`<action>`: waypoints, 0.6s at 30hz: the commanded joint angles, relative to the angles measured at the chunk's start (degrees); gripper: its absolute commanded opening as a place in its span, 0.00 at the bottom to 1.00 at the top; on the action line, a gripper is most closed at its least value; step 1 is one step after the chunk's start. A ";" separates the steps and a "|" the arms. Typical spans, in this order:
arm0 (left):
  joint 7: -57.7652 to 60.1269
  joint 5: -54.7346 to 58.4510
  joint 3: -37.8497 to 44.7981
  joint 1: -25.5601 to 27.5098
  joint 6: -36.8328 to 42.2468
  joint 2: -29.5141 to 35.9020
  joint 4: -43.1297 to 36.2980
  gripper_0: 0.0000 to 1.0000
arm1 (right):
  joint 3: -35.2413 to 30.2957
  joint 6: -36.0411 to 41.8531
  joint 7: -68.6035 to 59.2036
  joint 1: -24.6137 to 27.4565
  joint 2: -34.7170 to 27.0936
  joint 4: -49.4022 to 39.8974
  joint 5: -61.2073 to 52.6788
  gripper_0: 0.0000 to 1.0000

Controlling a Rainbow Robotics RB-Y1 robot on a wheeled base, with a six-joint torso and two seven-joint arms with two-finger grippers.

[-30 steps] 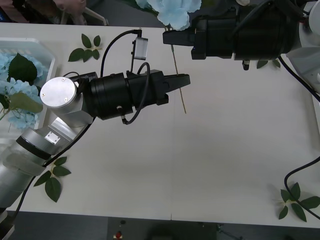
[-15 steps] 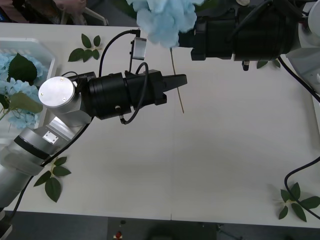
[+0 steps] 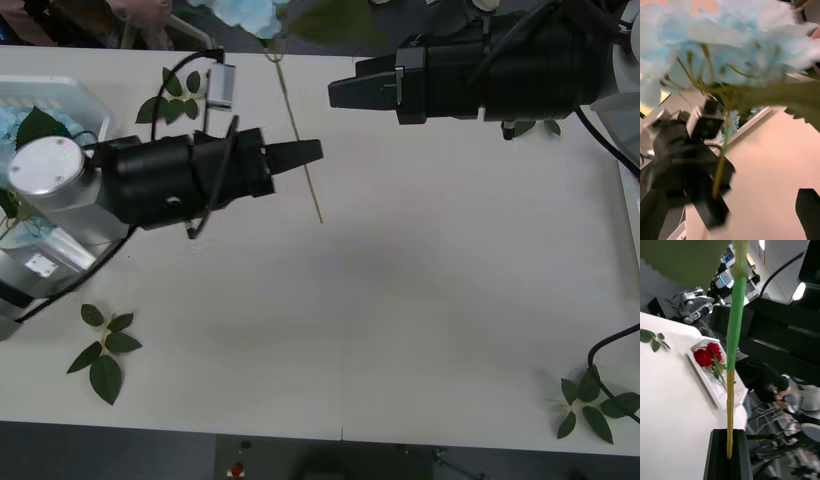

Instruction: Put the red flowers into the right box and the blue flowers into the left box

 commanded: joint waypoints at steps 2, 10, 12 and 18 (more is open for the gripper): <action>1.07 11.30 1.51 -1.59 9.65 23.89 -1.62 0.00 | 0.03 1.18 3.12 -1.31 -4.55 -2.57 -2.10 1.00; 8.98 22.28 8.81 10.19 21.17 44.28 15.17 0.00 | 5.65 1.09 14.20 -1.31 -21.69 -4.32 -16.78 1.00; 8.98 21.93 9.78 11.60 21.52 44.46 19.38 0.00 | 8.64 0.47 18.68 -1.31 -26.53 -4.76 -21.26 1.00; 12.49 22.02 9.86 11.86 21.25 39.27 29.67 0.00 | 17.25 -5.24 30.10 -1.22 -37.25 -8.28 -34.18 1.00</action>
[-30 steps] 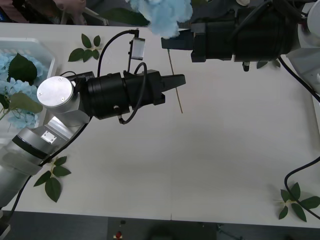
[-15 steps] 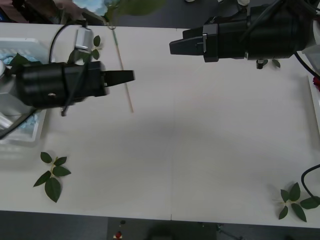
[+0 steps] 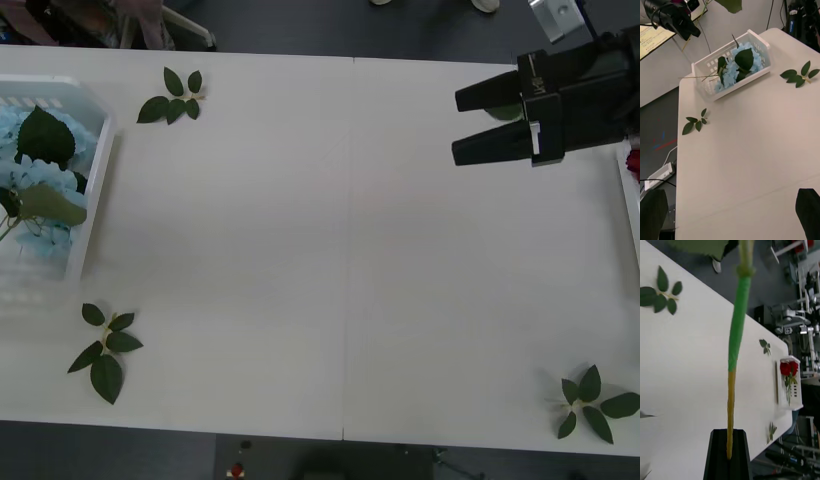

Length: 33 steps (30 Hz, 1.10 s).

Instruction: Put the red flowers into the right box and the blue flowers into the left box

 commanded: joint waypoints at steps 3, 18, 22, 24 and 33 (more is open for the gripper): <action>3.55 0.08 -3.43 -2.33 -0.15 -7.22 6.75 0.00 | 4.99 -4.24 10.40 -1.17 -6.71 -4.66 -9.51 1.00; 3.55 -1.68 -3.35 -2.33 -1.38 -11.09 12.99 0.92 | 6.04 0.07 14.05 0.94 -4.95 -3.34 -16.54 1.00; 3.19 -0.45 -3.17 -2.24 -1.38 -10.91 12.11 1.00 | 6.04 2.44 14.05 1.02 -4.86 -2.73 -16.54 1.00; 2.93 0.96 -2.99 -2.24 -1.38 -10.65 11.50 1.00 | 6.04 2.53 14.05 1.11 -4.69 -2.29 -16.54 1.00; 3.37 -1.68 9.05 -2.86 -0.86 -5.20 -3.53 1.00 | 6.04 2.53 14.05 1.11 -4.51 -2.11 -16.54 1.00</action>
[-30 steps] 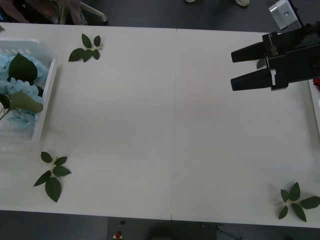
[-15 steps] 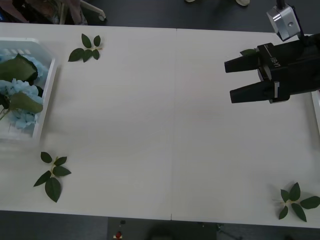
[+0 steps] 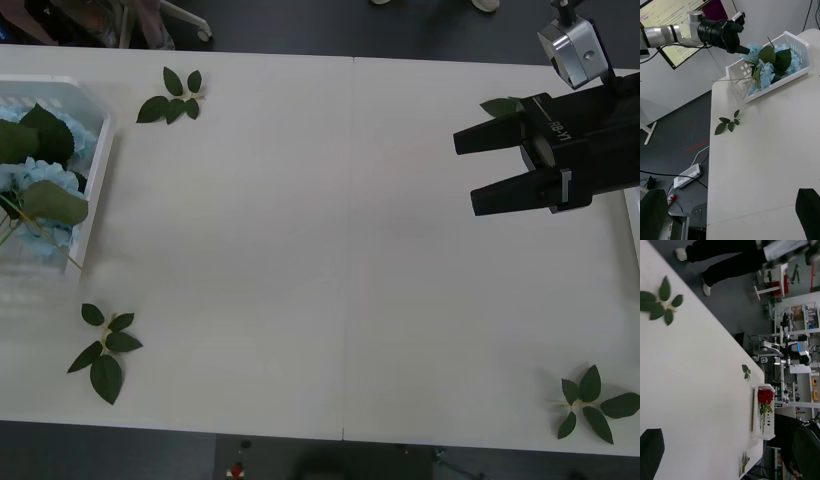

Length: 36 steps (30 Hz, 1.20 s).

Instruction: Put the red flowers into the right box and the blue flowers into the left box

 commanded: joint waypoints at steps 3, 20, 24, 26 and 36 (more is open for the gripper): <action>2.01 -9.28 6.85 -4.43 -3.33 4.45 -16.26 1.00 | -0.66 0.08 0.98 -0.60 0.29 -0.24 -0.67 1.00; 1.66 -41.18 -18.81 -11.55 -37.17 3.66 -53.96 1.00 | -0.66 0.08 0.98 -0.60 0.29 -0.24 -0.67 1.00; 1.13 -38.11 -18.81 -13.22 -37.17 7.00 -58.27 1.00 | -0.66 0.08 0.98 -0.60 0.29 -0.24 -0.67 1.00; 0.78 -38.19 -18.81 -13.57 -37.43 7.70 -60.73 1.00 | -0.66 0.08 0.98 -0.60 0.29 -0.24 -0.67 1.00; -0.36 -38.99 -18.81 -13.49 -38.49 3.75 -62.40 1.00 | -0.66 0.08 0.98 -0.60 0.29 -0.24 -0.67 1.00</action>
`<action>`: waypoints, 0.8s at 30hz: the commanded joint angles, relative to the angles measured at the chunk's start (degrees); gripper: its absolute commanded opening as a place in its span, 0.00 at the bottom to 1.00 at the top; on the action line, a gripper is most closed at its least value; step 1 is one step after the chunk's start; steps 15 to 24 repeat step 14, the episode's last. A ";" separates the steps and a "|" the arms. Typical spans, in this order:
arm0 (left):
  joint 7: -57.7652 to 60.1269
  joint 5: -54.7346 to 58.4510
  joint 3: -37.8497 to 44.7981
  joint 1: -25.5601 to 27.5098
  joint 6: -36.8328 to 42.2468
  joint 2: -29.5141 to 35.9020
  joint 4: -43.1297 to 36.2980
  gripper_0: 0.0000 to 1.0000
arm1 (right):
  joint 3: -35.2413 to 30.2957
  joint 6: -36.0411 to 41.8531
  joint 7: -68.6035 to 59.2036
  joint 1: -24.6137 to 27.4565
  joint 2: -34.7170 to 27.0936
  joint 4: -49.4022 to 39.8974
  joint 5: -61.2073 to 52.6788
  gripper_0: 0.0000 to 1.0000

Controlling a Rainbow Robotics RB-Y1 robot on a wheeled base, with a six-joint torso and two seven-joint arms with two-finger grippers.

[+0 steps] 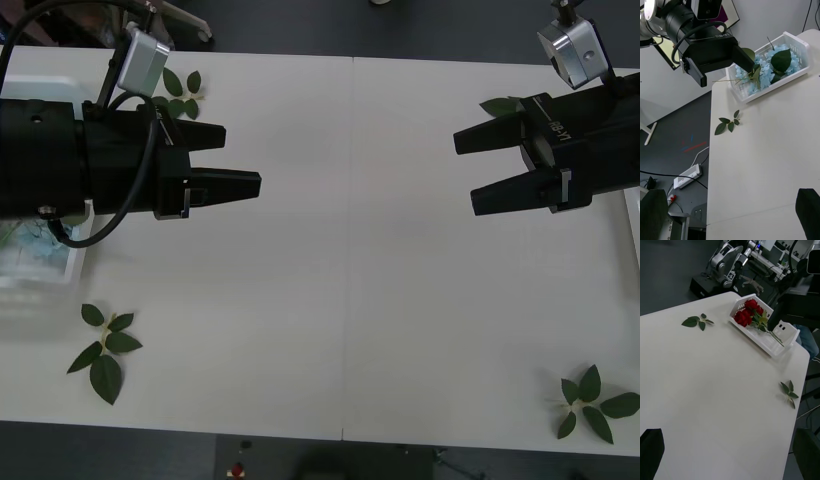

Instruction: Put the red flowers into the right box and the blue flowers into the left box

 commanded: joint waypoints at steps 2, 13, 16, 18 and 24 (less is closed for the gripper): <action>-0.36 -0.18 0.56 -1.36 -0.40 -1.41 -0.50 1.00 | -0.66 0.09 0.98 -0.60 0.29 -0.30 -0.66 1.00; -0.36 -0.18 0.56 -1.36 -0.40 -1.41 -0.50 1.00 | -0.66 0.09 0.98 -0.60 0.29 -0.30 -0.66 1.00; -0.36 -0.18 0.56 -1.36 -0.40 -1.41 -0.50 1.00 | -0.66 0.09 0.98 -0.60 0.29 -0.30 -0.66 1.00; -0.36 -0.18 0.56 -1.36 -0.40 -1.41 -0.50 1.00 | -0.66 0.09 0.98 -0.60 0.29 -0.30 -0.66 1.00; -0.36 -0.18 0.56 -1.36 -0.40 -1.41 -0.50 1.00 | -0.66 0.09 0.98 -0.60 0.29 -0.30 -0.66 1.00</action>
